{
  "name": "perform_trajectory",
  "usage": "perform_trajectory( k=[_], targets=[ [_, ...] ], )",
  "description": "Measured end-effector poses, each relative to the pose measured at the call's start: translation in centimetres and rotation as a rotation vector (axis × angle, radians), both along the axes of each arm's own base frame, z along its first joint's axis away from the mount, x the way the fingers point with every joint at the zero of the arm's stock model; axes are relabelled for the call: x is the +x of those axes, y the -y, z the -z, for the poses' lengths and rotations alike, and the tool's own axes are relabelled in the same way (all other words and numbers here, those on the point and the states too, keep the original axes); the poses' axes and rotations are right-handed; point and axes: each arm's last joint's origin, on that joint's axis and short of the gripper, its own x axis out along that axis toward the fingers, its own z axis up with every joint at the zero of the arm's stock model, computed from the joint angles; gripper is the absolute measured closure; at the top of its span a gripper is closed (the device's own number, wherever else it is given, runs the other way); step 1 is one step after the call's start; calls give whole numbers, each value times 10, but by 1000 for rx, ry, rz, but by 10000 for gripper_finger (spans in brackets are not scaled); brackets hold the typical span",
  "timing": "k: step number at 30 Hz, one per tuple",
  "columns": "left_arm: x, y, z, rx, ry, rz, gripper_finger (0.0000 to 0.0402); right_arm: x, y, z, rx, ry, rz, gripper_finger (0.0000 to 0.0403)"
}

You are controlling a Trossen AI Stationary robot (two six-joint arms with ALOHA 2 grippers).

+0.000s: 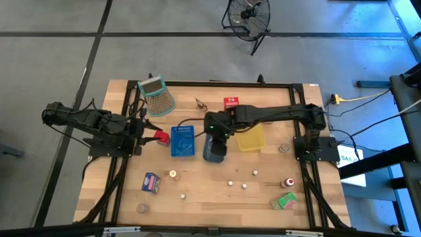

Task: Pick & Place Kitchen Items
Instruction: Put the small black food coloring into the green bin

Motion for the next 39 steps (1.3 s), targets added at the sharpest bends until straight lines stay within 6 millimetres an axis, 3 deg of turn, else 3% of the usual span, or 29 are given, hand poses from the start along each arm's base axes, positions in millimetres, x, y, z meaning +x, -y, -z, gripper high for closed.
perform_trajectory(
  k=[9, 31, 39],
  targets=[
    [0, 0, 0, -2, -1, 5, 253, 11, 17, 25, -11, -99, 14, 325],
    [0, 0, 0, -3, -1, 6, 253, 32, 20, 86, -33, -205, -52, 325],
    [0, 0, 0, -3, -1, 7, 253, 34, 19, 93, -37, -214, -66, 325]
  ],
)
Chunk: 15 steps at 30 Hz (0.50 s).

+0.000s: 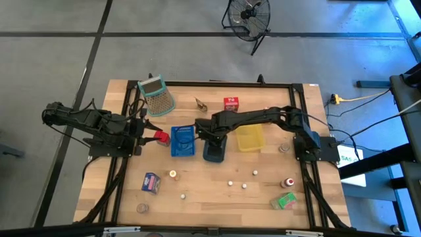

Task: Pick & Place Kitchen Items
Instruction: Put the small black food coloring into the green bin

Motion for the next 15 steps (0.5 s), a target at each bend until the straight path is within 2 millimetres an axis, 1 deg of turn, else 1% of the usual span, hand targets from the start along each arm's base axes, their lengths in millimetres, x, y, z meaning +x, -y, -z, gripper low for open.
perform_trajectory(
  k=[11, 15],
  targets=[
    [0, 0, 0, 0, -1, 0, 253, 0, 0, 2, 0, -6, 0, 325],
    [0, 0, 0, 0, -1, 0, 253, 1, 0, 8, 1, -25, 0, 325]
  ],
)
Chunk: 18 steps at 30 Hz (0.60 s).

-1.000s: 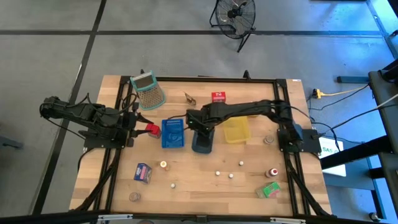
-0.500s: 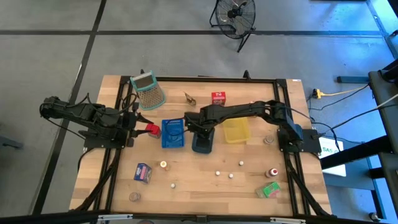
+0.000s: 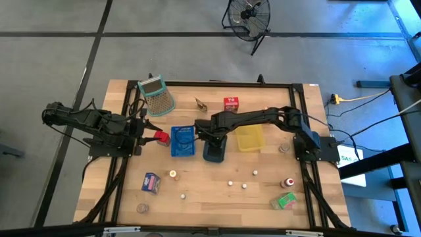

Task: Pick & Place Kitchen Items
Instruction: Put the small black food coloring into the green bin

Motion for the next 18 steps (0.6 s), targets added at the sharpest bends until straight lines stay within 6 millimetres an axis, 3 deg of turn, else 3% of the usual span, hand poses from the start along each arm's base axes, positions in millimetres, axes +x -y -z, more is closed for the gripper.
perform_trajectory(
  k=[18],
  targets=[
    [0, 0, 0, 0, 0, 0, 253, 3, 0, 8, -1, -8, -17, 323]
  ],
)
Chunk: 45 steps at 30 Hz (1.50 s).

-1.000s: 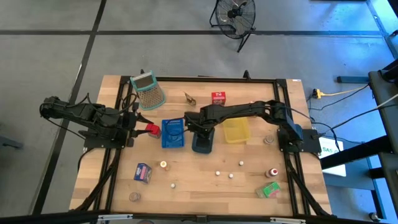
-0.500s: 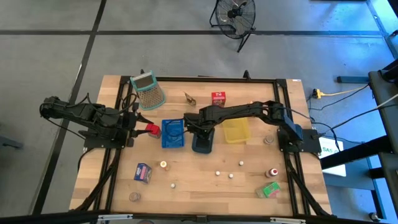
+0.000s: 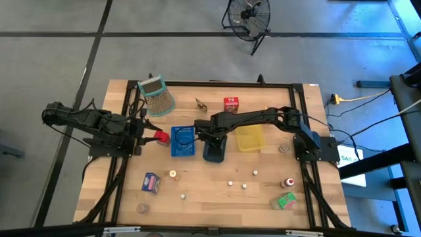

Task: Pick & Place Kitchen Items
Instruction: Put the small black food coloring into the green bin, then put the red seasoning can into the blue bin

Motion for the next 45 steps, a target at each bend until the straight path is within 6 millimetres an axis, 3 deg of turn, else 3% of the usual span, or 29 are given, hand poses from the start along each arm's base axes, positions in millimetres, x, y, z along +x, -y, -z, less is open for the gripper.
perform_trajectory(
  k=[16, 45],
  targets=[
    [0, 0, 0, 0, 0, 0, 253, 0, 0, 5, 0, -15, 6, 271],
    [0, 0, 0, 0, 0, 0, 253, 3, -1, 2, -2, 21, 5, 267]
  ],
)
